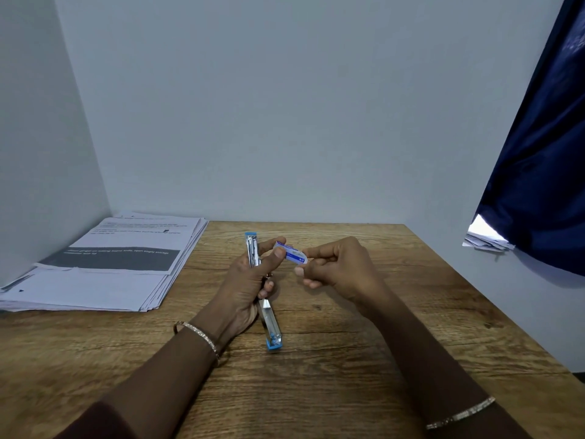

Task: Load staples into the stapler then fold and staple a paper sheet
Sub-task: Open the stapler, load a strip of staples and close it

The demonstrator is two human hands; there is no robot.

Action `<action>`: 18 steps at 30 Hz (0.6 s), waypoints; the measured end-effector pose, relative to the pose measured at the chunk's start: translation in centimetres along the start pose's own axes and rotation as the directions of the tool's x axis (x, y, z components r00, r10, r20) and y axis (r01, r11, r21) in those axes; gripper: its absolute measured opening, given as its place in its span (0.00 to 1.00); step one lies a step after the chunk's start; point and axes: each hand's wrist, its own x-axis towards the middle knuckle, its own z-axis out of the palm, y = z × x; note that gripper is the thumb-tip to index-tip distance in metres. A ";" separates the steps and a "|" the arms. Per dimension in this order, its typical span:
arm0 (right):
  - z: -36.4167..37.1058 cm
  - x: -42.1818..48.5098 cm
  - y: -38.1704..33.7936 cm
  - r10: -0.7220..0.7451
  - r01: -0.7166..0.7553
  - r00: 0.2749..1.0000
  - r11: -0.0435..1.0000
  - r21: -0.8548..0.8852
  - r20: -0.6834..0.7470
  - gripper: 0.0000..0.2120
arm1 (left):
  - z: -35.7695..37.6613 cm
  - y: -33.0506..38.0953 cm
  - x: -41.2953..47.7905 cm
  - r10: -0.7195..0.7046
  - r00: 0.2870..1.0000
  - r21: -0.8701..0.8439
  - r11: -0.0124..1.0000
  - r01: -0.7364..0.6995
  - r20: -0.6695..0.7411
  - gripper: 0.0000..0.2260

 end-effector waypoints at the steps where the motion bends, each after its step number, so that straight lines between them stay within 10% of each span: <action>1: 0.2 0.0 0.0 -0.012 0.012 1.000 0.999 -0.039 0.000 0.22 | 0.0 0.0 0.0 0.000 1.000 0.004 1.000 0.000 -0.002 0.19; 18: -1.3 -0.1 -0.7 0.082 -0.071 0.993 0.990 -0.123 0.085 0.18 | 0.4 0.1 -0.1 -0.026 0.999 0.143 0.989 0.030 -0.030 0.23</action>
